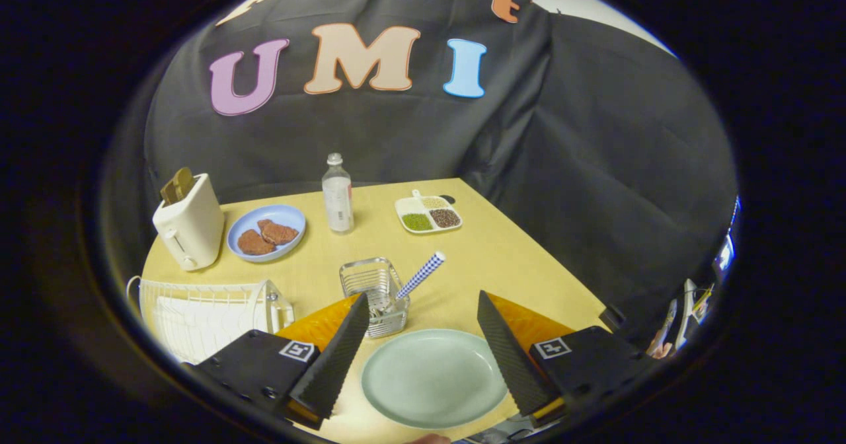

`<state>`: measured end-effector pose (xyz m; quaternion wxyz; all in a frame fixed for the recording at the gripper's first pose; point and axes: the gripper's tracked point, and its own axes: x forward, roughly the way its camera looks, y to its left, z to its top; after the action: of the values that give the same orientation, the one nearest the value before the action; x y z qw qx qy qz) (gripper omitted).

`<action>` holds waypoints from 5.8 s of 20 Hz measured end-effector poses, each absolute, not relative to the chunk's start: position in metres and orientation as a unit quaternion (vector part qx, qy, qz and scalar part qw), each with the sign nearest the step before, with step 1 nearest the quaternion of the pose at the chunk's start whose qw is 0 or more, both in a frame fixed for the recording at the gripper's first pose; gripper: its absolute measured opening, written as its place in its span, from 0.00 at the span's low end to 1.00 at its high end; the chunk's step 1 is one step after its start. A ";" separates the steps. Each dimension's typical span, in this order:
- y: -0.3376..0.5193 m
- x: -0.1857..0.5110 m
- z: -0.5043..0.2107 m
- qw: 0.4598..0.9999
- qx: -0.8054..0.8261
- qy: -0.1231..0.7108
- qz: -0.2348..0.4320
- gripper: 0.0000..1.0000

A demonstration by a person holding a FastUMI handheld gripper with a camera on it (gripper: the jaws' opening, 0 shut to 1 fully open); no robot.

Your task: Take the plate from the dish rack, then take the spoon from the basket and place it into the plate.

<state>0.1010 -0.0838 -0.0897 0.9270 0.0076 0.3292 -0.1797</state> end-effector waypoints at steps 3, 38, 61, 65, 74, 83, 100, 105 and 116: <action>-0.086 0.111 -0.095 0.930 0.006 0.326 -0.169 1.00; -0.103 0.164 -0.062 0.962 0.242 0.080 -0.093 0.15; -0.130 0.039 -0.176 0.914 0.313 0.205 -0.157 0.17; -0.140 0.048 -0.192 0.914 0.304 0.218 -0.158 0.18; -0.158 0.061 -0.225 0.916 0.260 0.258 -0.164 0.30; -0.171 0.068 -0.208 0.937 0.203 0.230 -0.166 0.73; -0.020 0.035 -0.053 0.997 0.020 0.052 0.058 1.00; 0.009 0.015 -0.030 0.995 0.017 0.026 0.095 1.00; 0.002 -0.001 -0.035 0.997 0.018 0.029 0.075 1.00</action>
<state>-0.0009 0.0019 -0.0352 0.9966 0.0181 0.0290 0.0751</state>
